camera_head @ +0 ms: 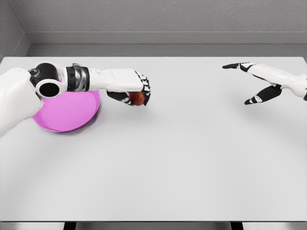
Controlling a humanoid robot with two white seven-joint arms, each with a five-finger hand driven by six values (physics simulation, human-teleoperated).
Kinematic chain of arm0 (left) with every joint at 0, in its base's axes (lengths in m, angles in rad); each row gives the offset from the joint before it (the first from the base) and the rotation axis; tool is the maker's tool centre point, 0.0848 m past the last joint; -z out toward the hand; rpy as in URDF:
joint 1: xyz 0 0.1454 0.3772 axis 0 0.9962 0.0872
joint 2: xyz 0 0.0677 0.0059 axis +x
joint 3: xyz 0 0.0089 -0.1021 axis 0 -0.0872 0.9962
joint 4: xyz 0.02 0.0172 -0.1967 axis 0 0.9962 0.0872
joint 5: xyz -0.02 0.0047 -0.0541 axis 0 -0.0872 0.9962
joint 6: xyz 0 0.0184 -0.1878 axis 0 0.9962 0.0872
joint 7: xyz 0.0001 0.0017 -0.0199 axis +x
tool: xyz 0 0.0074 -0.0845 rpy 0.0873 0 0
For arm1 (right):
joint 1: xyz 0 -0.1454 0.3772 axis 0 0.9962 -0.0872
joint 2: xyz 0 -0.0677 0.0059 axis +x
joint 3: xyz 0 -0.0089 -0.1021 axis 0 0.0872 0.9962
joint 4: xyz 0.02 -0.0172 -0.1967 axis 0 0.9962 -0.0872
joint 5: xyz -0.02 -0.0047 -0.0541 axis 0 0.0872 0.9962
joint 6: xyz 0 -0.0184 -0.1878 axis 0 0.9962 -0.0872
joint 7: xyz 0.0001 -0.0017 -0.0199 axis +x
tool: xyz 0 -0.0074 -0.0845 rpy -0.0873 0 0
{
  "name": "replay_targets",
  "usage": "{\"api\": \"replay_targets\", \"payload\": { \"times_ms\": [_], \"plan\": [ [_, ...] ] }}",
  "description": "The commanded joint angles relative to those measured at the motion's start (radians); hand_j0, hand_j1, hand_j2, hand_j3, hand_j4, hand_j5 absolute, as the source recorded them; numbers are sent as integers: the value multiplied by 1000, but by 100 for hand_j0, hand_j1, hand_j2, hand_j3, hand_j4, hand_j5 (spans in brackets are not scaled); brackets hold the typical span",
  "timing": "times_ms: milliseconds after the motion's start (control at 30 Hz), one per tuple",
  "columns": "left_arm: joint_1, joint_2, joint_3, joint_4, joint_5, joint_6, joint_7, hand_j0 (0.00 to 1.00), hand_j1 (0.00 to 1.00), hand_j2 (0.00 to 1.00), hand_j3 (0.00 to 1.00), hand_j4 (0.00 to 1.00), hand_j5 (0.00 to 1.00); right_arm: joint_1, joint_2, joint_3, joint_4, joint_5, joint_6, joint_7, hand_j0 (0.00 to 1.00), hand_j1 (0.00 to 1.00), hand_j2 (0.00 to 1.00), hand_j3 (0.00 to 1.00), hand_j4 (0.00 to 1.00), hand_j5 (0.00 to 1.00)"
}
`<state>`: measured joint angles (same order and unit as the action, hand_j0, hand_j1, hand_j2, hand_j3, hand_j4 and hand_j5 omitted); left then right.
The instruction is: Put the apple on the plate with both arms
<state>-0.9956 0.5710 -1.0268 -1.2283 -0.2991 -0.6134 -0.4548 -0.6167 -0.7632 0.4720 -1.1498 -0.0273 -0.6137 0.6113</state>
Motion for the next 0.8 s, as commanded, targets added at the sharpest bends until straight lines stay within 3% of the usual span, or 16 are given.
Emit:
{"api": "replay_targets", "payload": {
  "times_ms": [0,100,267,367,433,500,600,733,767],
  "plan": [
    [2,98,37,4,29,2,2,41,41,41,41,41,41,0,1,0,-2,-8,3,0,100,100,100,100,100,100],
    [8,159,50,41,29,2,4,41,41,41,41,41,41,-2,1,0,-1,-8,3,0,100,100,100,100,100,100],
    [21,165,51,231,28,2,2,42,42,42,42,42,42,-5,2,0,-1,-8,3,0,100,100,100,100,100,100],
    [25,167,56,233,28,2,2,43,43,43,43,43,43,-8,2,0,-1,-8,3,0,100,100,100,100,100,100],
    [26,167,56,239,28,2,4,50,50,50,50,50,50,-6,2,0,-1,-8,3,0,100,100,100,100,100,100],
    [32,165,54,244,28,2,4,66,66,66,66,66,66,-3,4,0,-1,-6,3,0,100,100,100,100,100,100],
    [32,168,59,251,50,2,4,100,100,100,100,100,100,-2,2,0,1,-6,3,0,100,100,100,100,100,100],
    [29,175,62,449,155,2,5,100,100,100,100,100,100,-3,-2,-3,2,-6,3,0,100,100,100,100,100,100],
    [31,175,89,486,166,2,5,100,100,100,100,100,100,-2,-1,-3,2,-6,3,0,100,100,100,100,100,100]
  ]
}}
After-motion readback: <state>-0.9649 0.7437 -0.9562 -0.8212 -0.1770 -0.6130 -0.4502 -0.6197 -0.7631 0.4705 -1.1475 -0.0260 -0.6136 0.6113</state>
